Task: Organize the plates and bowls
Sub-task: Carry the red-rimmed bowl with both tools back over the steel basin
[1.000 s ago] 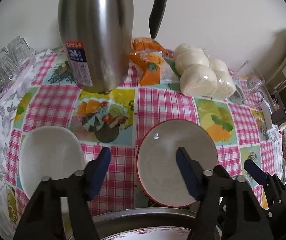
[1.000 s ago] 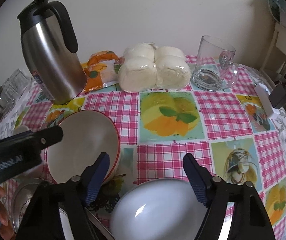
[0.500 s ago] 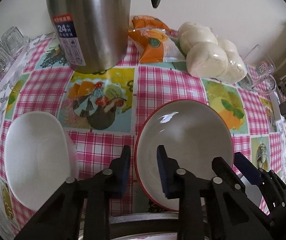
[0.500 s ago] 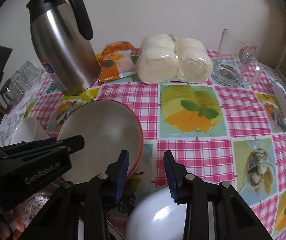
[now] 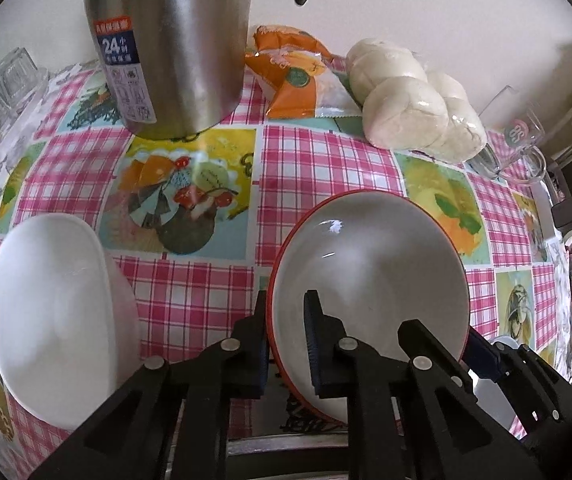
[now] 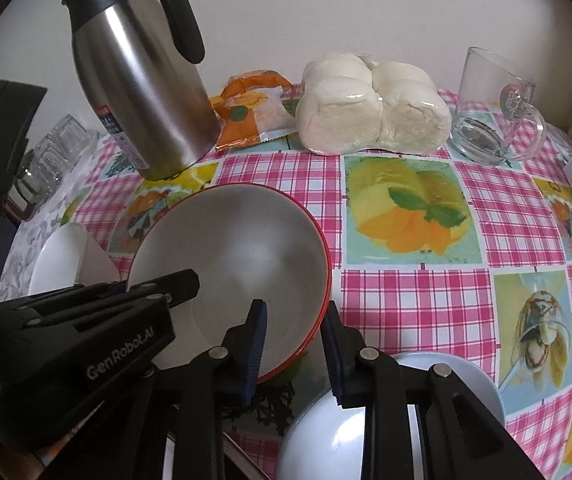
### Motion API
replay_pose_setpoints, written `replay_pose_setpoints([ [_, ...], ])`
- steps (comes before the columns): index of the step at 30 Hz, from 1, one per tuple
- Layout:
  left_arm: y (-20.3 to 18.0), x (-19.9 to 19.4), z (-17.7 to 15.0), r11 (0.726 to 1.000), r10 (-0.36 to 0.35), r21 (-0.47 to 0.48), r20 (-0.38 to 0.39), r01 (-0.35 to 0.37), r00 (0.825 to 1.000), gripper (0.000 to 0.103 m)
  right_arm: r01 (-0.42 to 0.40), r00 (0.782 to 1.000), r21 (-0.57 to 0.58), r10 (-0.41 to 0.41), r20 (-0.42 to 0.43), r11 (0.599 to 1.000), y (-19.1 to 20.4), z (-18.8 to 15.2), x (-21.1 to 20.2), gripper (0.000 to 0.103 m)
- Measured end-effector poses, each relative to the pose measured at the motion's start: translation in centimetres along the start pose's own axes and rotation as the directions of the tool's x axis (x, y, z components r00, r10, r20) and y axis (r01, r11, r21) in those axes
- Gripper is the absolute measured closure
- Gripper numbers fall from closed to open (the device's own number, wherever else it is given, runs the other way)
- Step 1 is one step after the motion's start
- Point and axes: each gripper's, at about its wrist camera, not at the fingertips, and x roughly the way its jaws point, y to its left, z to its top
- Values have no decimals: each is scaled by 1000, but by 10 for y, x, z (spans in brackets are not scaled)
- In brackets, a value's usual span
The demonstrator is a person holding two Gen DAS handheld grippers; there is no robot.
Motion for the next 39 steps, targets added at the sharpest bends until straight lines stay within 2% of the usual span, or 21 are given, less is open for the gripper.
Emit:
replay_pose_setpoints([
  [4,-6,-9,5,1000,20,21,32,-20,999,87,-22,999,7,22,23,1000,-2,-2,-5,73],
  [9,-10,-20,9,1000,4,27,64,-5,998,87,-31,997,15,30,73,999,-6,-1,-20,73],
  [17,-25,-59,6,999,-2,37,143,-3,990,87,-33,988,24,29,152,999,-10,1,-57,73],
  [24,-21,-96,-11,1000,-22,-4,198,23,980,86,-32,981,6,30,193,999,-3,-2,-92,73],
  [34,-1,-144,-45,996,-56,-53,267,73,962,86,-19,971,-58,32,236,998,30,-25,-138,73],
  [39,13,-161,-62,993,-64,-73,285,88,956,86,-42,968,-69,57,245,997,44,-38,-152,73],
])
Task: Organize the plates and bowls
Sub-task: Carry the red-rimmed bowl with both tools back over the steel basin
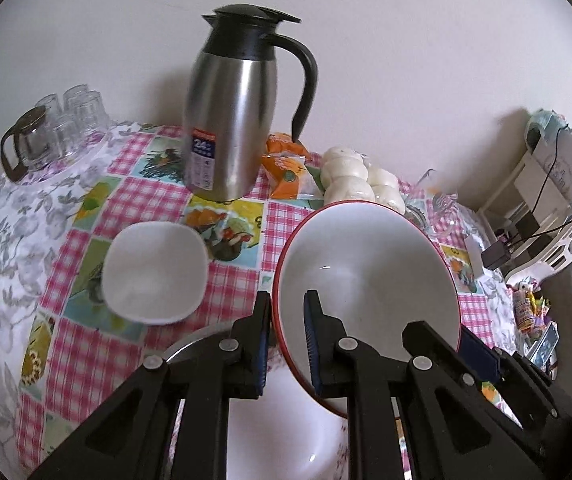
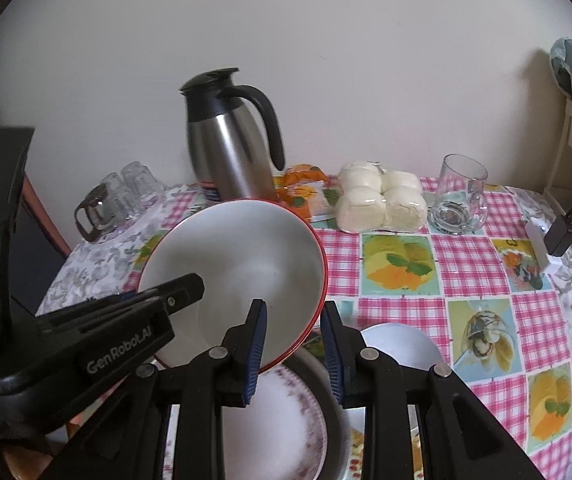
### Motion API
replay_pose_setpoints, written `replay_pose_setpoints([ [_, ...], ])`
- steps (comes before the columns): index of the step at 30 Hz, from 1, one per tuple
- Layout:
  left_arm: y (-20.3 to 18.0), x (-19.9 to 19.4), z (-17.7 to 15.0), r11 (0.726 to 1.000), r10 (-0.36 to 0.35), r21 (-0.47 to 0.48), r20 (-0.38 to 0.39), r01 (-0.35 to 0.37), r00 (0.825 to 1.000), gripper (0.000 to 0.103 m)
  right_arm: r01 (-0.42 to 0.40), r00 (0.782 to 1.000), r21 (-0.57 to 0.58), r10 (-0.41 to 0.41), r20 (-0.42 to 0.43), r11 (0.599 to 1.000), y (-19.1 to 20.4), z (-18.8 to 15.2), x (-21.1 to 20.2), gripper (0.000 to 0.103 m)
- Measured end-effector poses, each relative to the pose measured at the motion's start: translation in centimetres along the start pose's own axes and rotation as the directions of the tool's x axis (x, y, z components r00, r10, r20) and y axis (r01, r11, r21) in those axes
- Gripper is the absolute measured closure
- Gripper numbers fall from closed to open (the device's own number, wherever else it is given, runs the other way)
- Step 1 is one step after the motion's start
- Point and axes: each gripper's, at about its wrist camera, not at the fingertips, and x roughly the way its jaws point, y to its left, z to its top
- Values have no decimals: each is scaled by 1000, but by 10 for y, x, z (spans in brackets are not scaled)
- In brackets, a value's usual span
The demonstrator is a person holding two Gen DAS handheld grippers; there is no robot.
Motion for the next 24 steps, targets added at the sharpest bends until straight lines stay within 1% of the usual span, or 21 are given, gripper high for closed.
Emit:
replay_pose_setpoints([
  [4,10,-13,-8,1000,-1,-19,13,1,1000,86,-3,1000,-22,3,10,1000,15,-4,-10,73],
  [8,19,-23,-16,999,1,-32,15,-1,1000,86,-23,1000,-27,23,4,999,25,-13,-14,73],
  [15,31,-25,-34,999,1,-48,-11,-2,1000,86,-32,999,-25,32,-22,999,36,-31,-16,73],
  [24,43,-22,-51,997,-7,-76,-55,3,998,87,-46,997,-17,45,-67,999,40,-51,-12,73],
])
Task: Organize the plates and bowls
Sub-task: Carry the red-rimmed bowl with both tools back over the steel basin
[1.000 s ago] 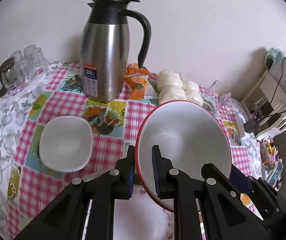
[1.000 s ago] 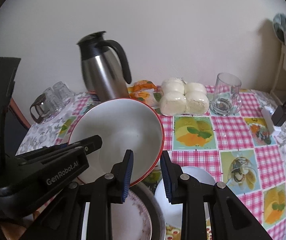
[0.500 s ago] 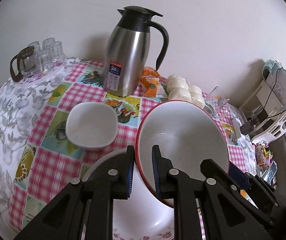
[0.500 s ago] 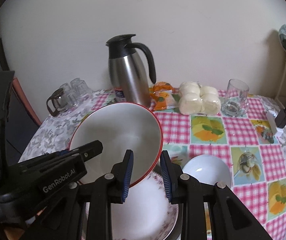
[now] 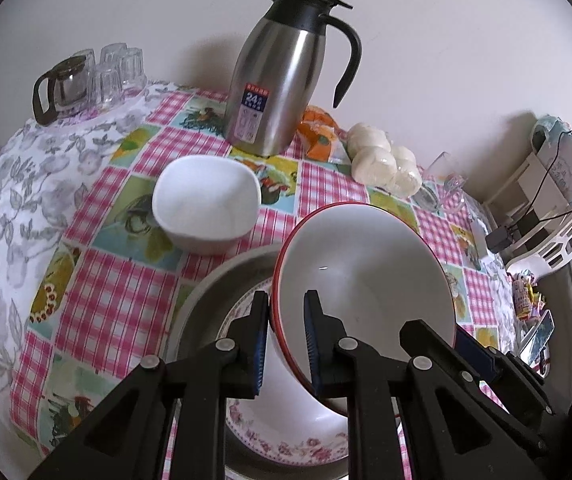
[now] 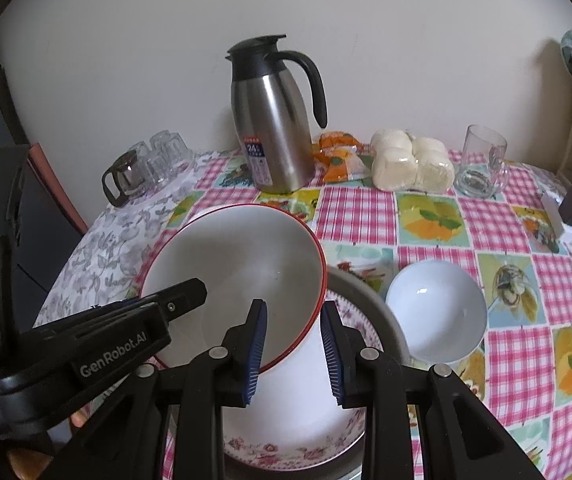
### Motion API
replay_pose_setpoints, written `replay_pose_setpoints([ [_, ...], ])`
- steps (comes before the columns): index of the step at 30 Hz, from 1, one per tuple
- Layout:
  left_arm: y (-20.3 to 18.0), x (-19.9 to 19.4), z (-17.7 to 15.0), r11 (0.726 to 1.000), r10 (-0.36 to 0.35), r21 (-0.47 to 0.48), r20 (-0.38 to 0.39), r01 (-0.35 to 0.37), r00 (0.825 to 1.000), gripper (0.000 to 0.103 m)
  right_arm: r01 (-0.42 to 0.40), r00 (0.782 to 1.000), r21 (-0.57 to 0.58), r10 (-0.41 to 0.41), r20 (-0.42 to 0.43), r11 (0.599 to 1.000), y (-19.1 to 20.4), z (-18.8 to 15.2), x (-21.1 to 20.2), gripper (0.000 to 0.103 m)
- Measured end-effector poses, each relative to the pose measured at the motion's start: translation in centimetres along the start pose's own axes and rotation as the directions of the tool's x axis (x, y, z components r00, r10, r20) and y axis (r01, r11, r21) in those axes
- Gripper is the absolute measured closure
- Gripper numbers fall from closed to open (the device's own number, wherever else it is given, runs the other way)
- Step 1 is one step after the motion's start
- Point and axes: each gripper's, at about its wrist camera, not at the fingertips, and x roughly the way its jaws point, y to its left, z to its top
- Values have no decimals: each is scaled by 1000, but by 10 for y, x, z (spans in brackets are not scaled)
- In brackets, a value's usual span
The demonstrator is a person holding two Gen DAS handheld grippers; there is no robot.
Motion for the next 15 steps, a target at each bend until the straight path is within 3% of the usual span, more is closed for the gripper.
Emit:
replay_pose_setpoints([
  [6,10,8,-4,998,-34,-45,-46,32,998,87,1,1000,13,-1,-24,1000,-1,-9,5,73],
  [15,13,18,-5,999,-7,-41,-79,3,997,86,6,997,29,-3,-78,1000,-4,-17,21,73],
])
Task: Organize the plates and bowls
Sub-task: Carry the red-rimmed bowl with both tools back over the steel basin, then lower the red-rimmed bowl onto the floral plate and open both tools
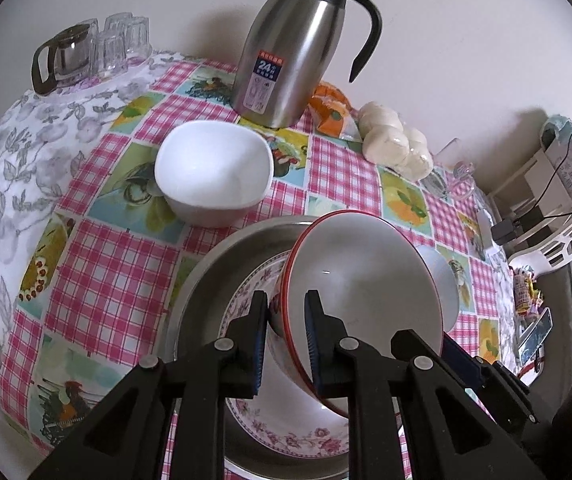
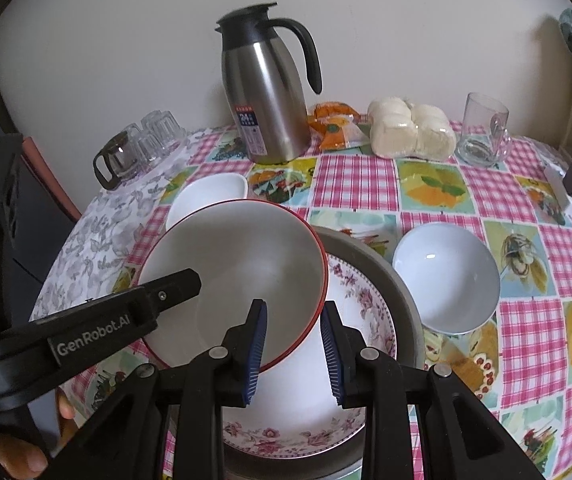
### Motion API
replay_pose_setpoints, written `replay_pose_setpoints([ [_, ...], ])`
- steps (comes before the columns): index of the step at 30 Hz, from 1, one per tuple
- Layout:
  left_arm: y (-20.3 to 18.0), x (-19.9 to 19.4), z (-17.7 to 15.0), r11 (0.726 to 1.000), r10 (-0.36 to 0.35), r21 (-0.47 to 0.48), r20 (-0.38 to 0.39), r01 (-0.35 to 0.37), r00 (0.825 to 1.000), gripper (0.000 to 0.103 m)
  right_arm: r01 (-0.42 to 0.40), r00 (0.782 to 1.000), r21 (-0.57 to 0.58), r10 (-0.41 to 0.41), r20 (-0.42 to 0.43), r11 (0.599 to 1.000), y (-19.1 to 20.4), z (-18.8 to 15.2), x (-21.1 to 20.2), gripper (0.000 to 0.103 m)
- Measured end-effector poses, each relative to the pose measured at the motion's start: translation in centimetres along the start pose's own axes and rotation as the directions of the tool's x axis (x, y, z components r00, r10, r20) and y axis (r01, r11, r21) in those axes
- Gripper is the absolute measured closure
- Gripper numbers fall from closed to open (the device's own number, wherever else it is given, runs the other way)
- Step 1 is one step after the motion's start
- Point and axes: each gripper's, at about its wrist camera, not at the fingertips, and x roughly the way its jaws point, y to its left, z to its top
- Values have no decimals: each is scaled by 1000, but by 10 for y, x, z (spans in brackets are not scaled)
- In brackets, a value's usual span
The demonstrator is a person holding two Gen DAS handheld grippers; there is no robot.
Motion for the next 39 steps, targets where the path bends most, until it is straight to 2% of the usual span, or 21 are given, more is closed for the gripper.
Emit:
replay_pose_setpoints([
  [14,2,16,0,1000,16,11,-48,-16,999,84,10,997,9,-9,-73,1000,-5,-6,21,73],
  [33,-6,35,-7,999,18,32,-136,-14,990,82,41,995,-15,-43,-86,999,-12,-6,19,73],
  [39,-9,35,-7,999,14,33,-141,-10,990,82,42,995,-16,-43,-87,999,-13,-6,18,71],
])
